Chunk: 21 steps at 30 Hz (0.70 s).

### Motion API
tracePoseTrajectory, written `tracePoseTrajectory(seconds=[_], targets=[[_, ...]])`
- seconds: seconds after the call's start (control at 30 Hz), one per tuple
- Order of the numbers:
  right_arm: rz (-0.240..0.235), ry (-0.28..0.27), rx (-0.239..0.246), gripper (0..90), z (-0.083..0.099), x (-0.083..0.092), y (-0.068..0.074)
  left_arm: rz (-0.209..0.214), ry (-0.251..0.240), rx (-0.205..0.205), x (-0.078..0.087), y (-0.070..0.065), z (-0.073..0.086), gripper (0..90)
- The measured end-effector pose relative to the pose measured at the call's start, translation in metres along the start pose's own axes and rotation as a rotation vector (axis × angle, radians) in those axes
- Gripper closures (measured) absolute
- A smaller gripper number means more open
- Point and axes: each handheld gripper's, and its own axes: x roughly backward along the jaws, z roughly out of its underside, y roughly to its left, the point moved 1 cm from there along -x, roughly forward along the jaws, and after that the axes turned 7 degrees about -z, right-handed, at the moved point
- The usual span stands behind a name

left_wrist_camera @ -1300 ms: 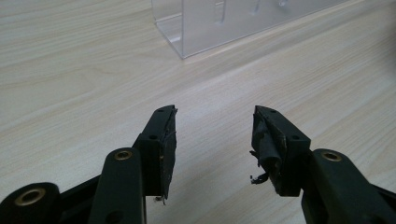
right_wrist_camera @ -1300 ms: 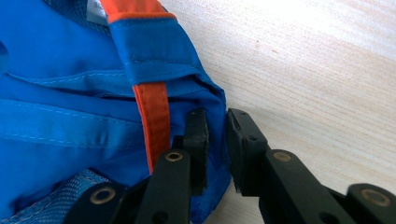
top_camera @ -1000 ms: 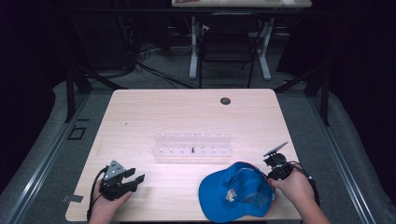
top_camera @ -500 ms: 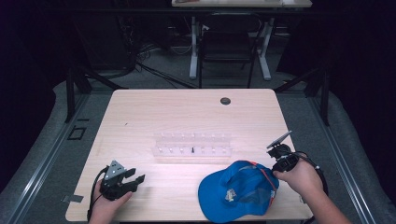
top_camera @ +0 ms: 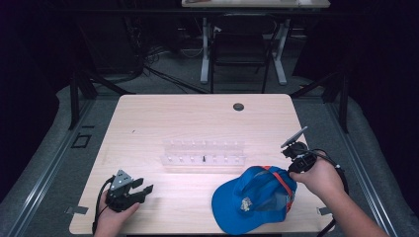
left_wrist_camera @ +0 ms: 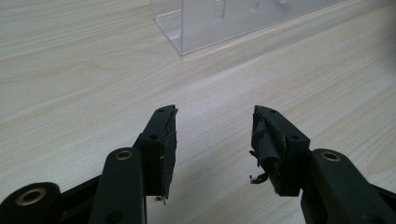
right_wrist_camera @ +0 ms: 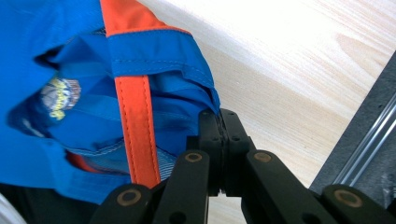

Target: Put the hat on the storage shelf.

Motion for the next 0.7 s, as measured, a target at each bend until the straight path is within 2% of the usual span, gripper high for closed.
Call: tracePoseTrajectory(seconds=[0.03,0.07,0.13,0.17,0.23,0.27,0.3,0.37,0.4,0.63,0.7], targets=[[-0.001,0.039,0.02,89.8,-0.002,0.005,-0.001,0.0,0.0,0.0,0.0,0.0,0.0,50.7],[-0.016,0.031,0.006,89.8,-0.004,0.009,-0.001,0.0,-0.001,-0.002,0.0,0.0,0.0,50.7],[-0.024,0.033,0.008,89.9,-0.005,0.011,-0.002,-0.001,-0.001,-0.002,0.0,0.0,0.0,50.7],[-0.045,0.006,-0.016,89.9,-0.006,0.013,-0.001,-0.001,0.0,-0.001,0.0,0.0,0.0,50.7],[-0.058,0.017,-0.011,89.9,-0.008,0.017,-0.002,-0.002,-0.001,0.0,0.0,0.0,0.0,50.6],[-0.069,0.008,-0.026,89.9,-0.008,0.018,-0.001,-0.002,0.0,0.0,0.0,0.0,0.0,50.6],[-0.062,0.009,-0.026,90.0,-0.009,0.02,-0.001,-0.001,-0.001,0.0,0.0,0.0,0.0,50.6],[-0.08,-0.013,-0.047,89.9,-0.011,0.023,0.0,-0.001,-0.001,-0.001,0.0,0.0,0.0,50.6],[-0.083,-0.002,-0.034,90.0,-0.012,0.026,-0.002,-0.001,-0.002,-0.001,0.0,0.0,0.0,50.6],[-0.132,-0.013,-0.068,89.9,-0.02,0.045,-0.001,0.001,-0.003,0.002,0.0,0.0,0.0,50.6],[-0.144,-0.028,-0.098,89.9,-0.022,0.048,-0.001,0.0,-0.005,-0.002,0.0,0.0,0.0,50.7]])
